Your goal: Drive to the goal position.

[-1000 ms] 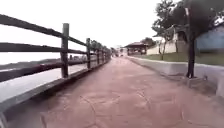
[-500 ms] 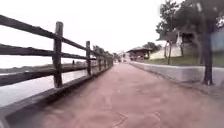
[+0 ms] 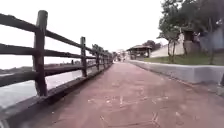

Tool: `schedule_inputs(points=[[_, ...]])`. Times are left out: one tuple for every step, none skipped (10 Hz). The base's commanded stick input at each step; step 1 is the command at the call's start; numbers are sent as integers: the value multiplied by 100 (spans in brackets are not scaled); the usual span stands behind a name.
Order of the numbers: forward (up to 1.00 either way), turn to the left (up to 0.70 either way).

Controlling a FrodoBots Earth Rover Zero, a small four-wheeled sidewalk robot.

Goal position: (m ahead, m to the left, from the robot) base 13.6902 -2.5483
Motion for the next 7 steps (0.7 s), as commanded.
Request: schedule_inputs(points=[[100,0],[100,0],[100,0],[100,0],[100,0],[100,0],[100,0]])
